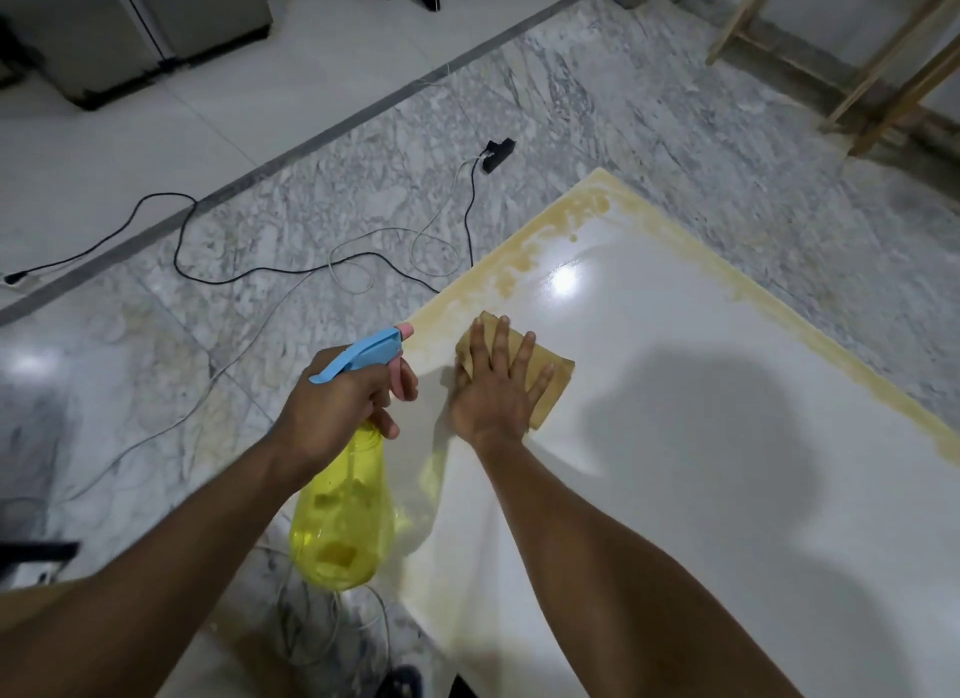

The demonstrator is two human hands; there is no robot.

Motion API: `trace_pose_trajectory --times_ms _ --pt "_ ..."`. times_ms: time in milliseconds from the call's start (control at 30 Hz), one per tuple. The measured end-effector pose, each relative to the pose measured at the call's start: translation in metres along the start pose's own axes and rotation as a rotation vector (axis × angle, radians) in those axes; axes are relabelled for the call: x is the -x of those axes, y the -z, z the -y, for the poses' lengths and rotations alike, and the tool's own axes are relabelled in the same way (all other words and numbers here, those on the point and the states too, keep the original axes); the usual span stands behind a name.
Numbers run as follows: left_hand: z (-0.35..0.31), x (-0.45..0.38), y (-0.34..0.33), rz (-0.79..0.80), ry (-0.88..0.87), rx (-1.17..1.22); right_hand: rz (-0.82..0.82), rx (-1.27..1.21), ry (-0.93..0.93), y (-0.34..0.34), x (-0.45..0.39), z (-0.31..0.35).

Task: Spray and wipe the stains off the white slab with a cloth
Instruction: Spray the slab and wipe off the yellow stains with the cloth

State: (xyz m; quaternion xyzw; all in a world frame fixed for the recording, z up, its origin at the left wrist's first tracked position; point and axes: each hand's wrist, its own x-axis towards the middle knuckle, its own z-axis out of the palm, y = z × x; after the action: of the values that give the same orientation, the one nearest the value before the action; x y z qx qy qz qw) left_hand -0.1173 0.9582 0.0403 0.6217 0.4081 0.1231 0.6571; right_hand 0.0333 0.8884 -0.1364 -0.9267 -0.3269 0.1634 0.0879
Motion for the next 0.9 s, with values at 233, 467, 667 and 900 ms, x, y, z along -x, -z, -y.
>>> trace_pose_trajectory --times_ms 233,467,667,900 --pt "0.011 0.04 0.037 -0.048 -0.024 0.007 0.042 0.025 0.101 -0.034 0.08 0.039" --pt "0.022 0.086 0.055 -0.068 0.01 0.022 0.178 0.025 0.246 -0.043 0.162 0.055" --pt "0.034 0.117 0.053 -0.036 0.047 0.013 0.328 -0.135 0.239 -0.015 0.173 0.048" --pt "0.037 0.156 0.039 -0.013 0.095 0.055 0.247 -1.379 -0.455 0.068 0.201 -0.015"
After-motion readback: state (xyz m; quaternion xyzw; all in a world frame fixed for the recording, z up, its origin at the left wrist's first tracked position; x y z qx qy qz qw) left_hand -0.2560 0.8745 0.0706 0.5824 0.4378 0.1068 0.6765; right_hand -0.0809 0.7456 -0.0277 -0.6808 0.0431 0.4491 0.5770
